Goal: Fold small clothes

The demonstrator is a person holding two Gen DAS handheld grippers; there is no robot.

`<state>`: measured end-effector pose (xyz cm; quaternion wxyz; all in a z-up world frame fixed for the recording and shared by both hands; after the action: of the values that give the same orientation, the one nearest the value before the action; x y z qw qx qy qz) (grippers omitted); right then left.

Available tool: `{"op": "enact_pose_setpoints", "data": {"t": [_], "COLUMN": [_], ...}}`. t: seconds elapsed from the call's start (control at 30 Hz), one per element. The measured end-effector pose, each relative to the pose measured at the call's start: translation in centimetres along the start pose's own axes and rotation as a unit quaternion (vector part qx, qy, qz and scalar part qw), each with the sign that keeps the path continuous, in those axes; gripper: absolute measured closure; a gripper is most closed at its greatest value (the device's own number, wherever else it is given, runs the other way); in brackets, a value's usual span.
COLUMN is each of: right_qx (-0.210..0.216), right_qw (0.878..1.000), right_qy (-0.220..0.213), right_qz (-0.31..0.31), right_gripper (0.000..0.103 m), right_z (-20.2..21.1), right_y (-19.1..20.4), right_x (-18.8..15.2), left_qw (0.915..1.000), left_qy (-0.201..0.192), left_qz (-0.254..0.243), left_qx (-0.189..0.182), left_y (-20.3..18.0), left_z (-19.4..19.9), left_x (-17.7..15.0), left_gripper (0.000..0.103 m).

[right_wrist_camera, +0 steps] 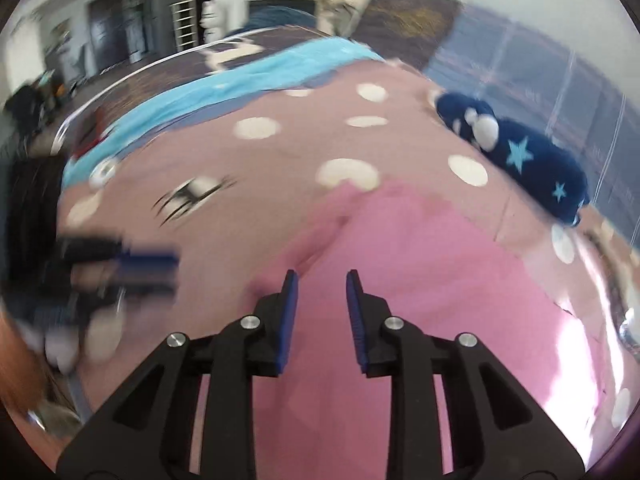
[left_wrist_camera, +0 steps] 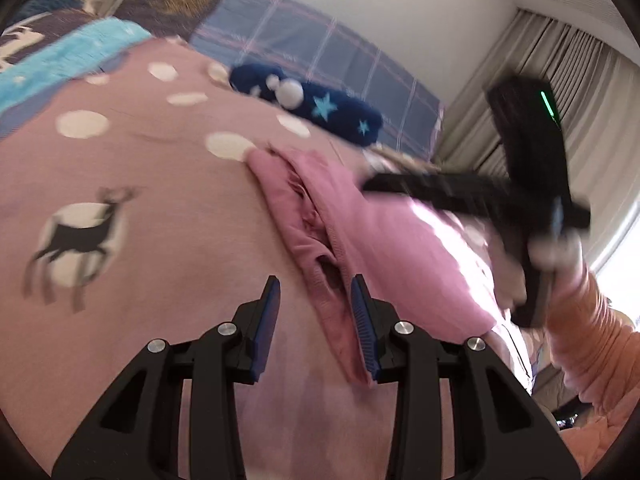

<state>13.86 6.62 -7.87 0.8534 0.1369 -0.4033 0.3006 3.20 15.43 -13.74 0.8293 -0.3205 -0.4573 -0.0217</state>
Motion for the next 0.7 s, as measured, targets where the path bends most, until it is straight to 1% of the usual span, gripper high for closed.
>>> {"op": "enact_pose_setpoints", "data": {"t": [0.03, 0.1, 0.13, 0.17, 0.23, 0.3, 0.33, 0.37, 0.4, 0.43, 0.47, 0.5, 0.53, 0.57, 0.63, 0.67, 0.7], "right_qx": [0.005, 0.006, 0.000, 0.001, 0.002, -0.004, -0.009, -0.020, -0.034, -0.044, -0.048, -0.048, -0.048, -0.051, -0.049, -0.047, -0.054], "right_qw": [1.000, 1.000, 1.000, 0.999, 0.998, 0.996, 0.995, 0.993, 0.990, 0.988, 0.986, 0.988, 0.991, 0.993, 0.995, 0.996, 0.995], "right_qy": [0.006, 0.016, 0.019, 0.028, 0.040, 0.062, 0.069, 0.076, 0.083, 0.089, 0.092, 0.083, 0.062, 0.033, 0.006, 0.011, 0.033], "right_qz": [-0.013, -0.015, -0.001, 0.015, 0.038, 0.063, 0.073, 0.091, 0.109, 0.119, 0.127, 0.121, 0.111, 0.102, 0.087, 0.080, 0.076], "right_gripper": [0.078, 0.077, 0.074, 0.066, 0.063, 0.058, 0.047, 0.043, 0.043, 0.050, 0.091, 0.097, 0.099, 0.100, 0.101, 0.101, 0.101], "right_z": [-1.0, -3.1, -4.2, -5.4, -7.0, -9.2, -10.0, -11.0, -11.9, -12.5, -13.2, -13.3, -13.0, -12.4, -11.9, -12.3, -13.8], "right_y": [-0.6, -1.4, -1.3, -0.9, 0.0, 0.7, 0.9, 1.1, 1.2, 1.2, 1.1, 1.0, 0.8, 0.7, 0.3, -0.2, -1.1], "right_x": [0.7, 2.2, 2.9, 3.3, 3.7, 3.8, 3.9, 3.6, 3.2, 2.8, 2.5, 2.7, 3.4, 4.4, 5.5, 5.6, 4.8], "left_qw": [0.9998, 0.9993, 0.9992, 0.9990, 0.9989, 0.9987, 0.9986, 0.9986, 0.9986, 0.9988, 0.9988, 0.9984, 0.9983, 0.9986, 0.9994, 0.9993, 0.9987], "left_qy": [0.019, 0.036, 0.039, 0.043, 0.046, 0.050, 0.049, 0.047, 0.046, 0.042, 0.041, 0.044, 0.038, 0.030, 0.019, 0.020, 0.028], "left_qz": [0.000, -0.006, -0.008, -0.010, -0.007, 0.012, 0.018, 0.022, 0.024, 0.025, 0.027, 0.035, 0.044, 0.044, 0.024, 0.013, 0.005], "left_qx": [0.005, 0.006, 0.005, 0.006, 0.007, 0.005, 0.002, 0.000, 0.000, 0.003, 0.006, 0.000, 0.002, 0.004, 0.018, 0.028, 0.041], "left_y": [-0.2, -0.6, -0.6, -0.7, -0.4, 0.2, 0.3, 0.4, 0.5, 0.6, 0.7, 0.9, 1.1, 1.1, 0.4, 0.2, 0.2], "left_z": [-1.2, -2.5, -2.8, -3.2, -3.8, -4.0, -3.9, -3.9, -3.9, -3.9, -3.9, -4.1, -3.9, -3.6, -3.2, -3.3, -3.5], "left_x": [-0.1, -0.2, -0.2, -0.2, -0.1, -0.2, -0.2, -0.2, -0.2, -0.2, -0.2, -0.3, -0.2, -0.1, 0.1, 0.0, -0.3], "left_gripper": [0.066, 0.066, 0.066, 0.066, 0.066, 0.066, 0.066, 0.066, 0.066, 0.071, 0.095, 0.098, 0.098, 0.098, 0.098, 0.098, 0.098]}}
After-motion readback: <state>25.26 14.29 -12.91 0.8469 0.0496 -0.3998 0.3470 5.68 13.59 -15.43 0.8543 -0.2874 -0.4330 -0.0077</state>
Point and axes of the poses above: each gripper's, at about its wrist camera, not at the fingertips, and z roughly against the way its jaws point, y to its left, x to its top, the point moved 7 cm from there along -z, roughly the way its jaws point, and after that the axes turned 11 degrees about -y, right-handed, at the moved point
